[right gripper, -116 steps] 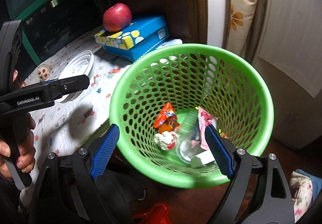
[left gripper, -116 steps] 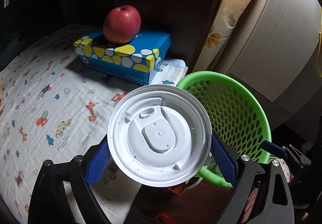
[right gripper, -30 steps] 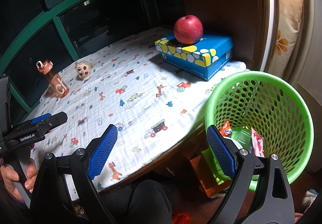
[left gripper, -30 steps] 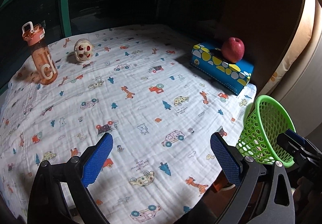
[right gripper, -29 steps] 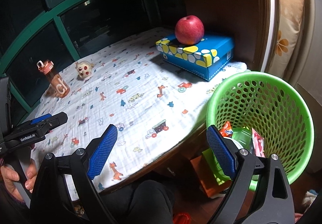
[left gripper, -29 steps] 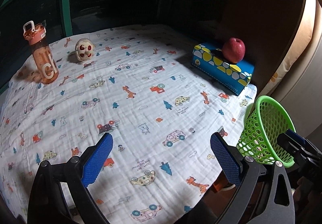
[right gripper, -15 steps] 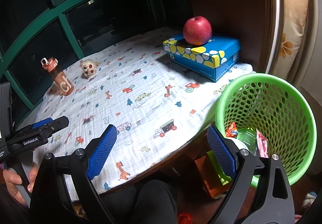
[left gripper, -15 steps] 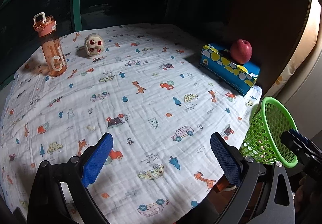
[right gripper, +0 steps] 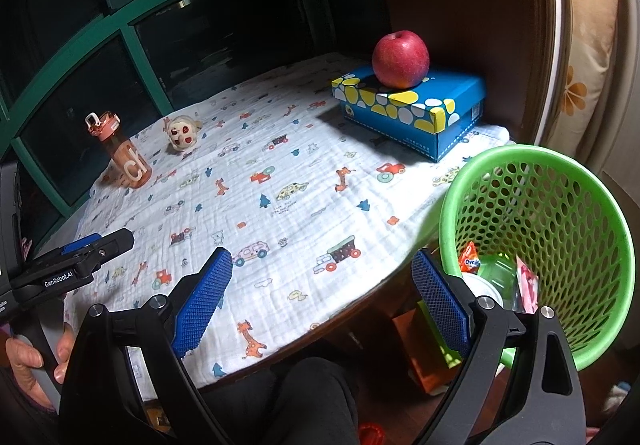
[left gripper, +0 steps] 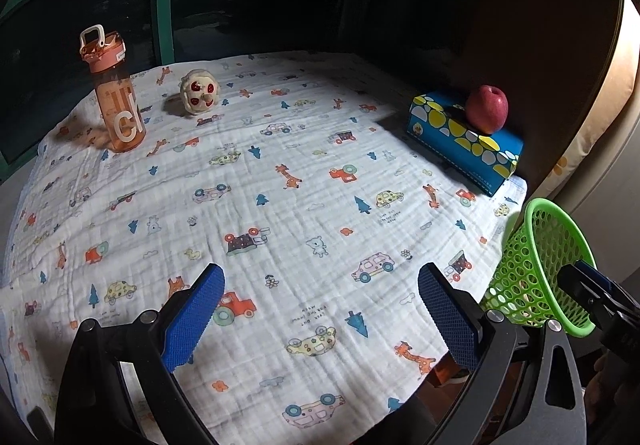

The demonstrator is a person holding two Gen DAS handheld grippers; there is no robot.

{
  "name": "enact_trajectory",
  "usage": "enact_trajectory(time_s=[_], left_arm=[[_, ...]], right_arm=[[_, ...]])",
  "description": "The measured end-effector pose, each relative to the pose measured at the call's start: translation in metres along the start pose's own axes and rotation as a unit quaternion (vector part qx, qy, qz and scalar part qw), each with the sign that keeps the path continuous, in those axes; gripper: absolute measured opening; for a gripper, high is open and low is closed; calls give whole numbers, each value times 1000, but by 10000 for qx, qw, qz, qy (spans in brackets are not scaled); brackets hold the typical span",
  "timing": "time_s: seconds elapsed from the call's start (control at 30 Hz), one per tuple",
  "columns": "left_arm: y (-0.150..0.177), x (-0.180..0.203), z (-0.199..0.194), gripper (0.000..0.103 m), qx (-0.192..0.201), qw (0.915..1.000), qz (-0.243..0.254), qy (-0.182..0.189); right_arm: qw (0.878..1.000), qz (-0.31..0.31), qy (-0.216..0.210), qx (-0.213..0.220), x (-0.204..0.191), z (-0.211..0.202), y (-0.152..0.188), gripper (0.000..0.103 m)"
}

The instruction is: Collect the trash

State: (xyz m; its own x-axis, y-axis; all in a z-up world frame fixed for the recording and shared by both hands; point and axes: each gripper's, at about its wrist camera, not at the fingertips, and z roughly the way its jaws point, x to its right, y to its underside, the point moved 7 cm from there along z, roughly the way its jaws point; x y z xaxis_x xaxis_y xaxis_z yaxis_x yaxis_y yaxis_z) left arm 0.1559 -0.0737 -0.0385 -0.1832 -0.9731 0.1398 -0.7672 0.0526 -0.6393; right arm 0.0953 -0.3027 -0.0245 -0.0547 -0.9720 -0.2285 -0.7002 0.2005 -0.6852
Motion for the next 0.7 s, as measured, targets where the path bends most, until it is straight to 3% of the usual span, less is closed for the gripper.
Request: enact_trajectory(time_s=[0.7], left_arm=[[1,-2,-2,94,4,10000,1,-78]], right_arm=[[9999,-22,-88,-70,-5,5,2,91]])
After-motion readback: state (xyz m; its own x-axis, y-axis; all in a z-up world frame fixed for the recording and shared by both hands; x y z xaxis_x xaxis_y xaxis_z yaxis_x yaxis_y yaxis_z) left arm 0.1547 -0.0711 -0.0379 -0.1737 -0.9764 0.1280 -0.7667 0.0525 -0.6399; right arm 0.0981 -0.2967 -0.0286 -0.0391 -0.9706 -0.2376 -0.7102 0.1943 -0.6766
